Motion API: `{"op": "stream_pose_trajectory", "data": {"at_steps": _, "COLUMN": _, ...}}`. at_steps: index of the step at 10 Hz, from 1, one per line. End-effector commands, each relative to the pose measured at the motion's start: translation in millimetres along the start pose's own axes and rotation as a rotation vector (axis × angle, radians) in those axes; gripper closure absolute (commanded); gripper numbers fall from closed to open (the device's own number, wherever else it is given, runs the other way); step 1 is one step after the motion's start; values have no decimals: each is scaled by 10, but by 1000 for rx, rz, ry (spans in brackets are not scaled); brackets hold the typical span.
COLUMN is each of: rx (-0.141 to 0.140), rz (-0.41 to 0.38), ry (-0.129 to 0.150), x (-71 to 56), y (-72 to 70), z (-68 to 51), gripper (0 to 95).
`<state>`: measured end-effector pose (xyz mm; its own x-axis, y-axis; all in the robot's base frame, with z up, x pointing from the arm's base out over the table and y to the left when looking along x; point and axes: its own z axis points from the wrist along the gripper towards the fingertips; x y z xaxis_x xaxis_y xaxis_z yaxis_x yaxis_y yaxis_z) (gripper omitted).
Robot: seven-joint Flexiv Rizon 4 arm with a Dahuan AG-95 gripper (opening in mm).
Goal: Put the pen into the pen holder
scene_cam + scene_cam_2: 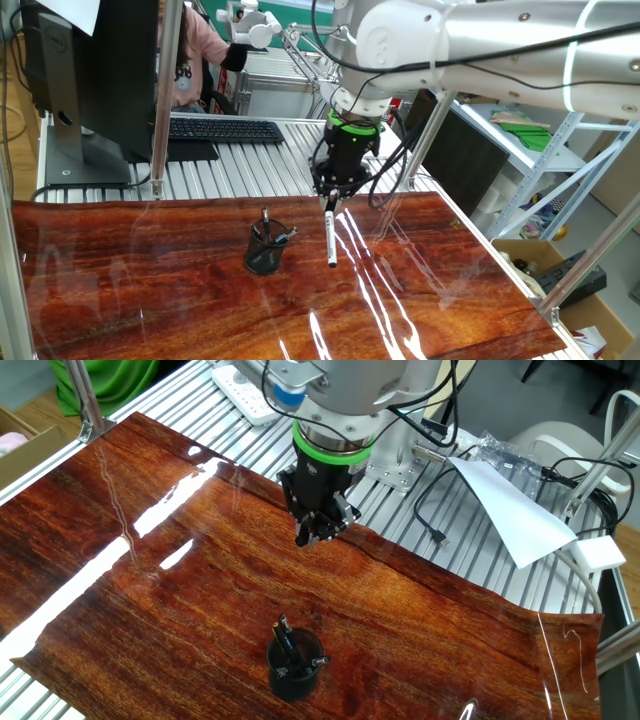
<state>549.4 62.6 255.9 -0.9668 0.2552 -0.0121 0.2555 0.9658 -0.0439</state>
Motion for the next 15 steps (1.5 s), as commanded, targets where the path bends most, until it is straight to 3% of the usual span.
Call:
{"op": "stream_pose_trajectory", "data": {"at_steps": 1, "rx": -3, "rz": -1, "ry": 9, "x": -5, "y": 2, "z": 6, "gripper": 950}}
{"op": "stream_pose_trajectory", "data": {"at_steps": 4, "rx": -5, "rz": 12, "ry": 13, "x": -5, "y": 2, "z": 6, "gripper": 950}}
{"op": "stream_pose_trajectory", "data": {"at_steps": 5, "rx": -5, "rz": -5, "ry": 23, "x": -5, "y": 2, "z": 6, "gripper": 950}}
{"op": "stream_pose_trajectory", "data": {"at_steps": 8, "rx": -2, "rz": -54, "ry": 16, "x": -5, "y": 2, "z": 6, "gripper": 950}}
{"op": "stream_pose_trajectory", "data": {"at_steps": 12, "rx": -17, "rz": -78, "ry": 2, "x": -5, "y": 2, "z": 6, "gripper": 950}}
{"op": "stream_pose_trajectory", "data": {"at_steps": 14, "rx": -51, "rz": -99, "ry": 13, "x": -5, "y": 2, "z": 6, "gripper": 950}}
{"op": "stream_pose_trajectory", "data": {"at_steps": 15, "rx": -52, "rz": -100, "ry": 12, "x": -5, "y": 2, "z": 6, "gripper": 950}}
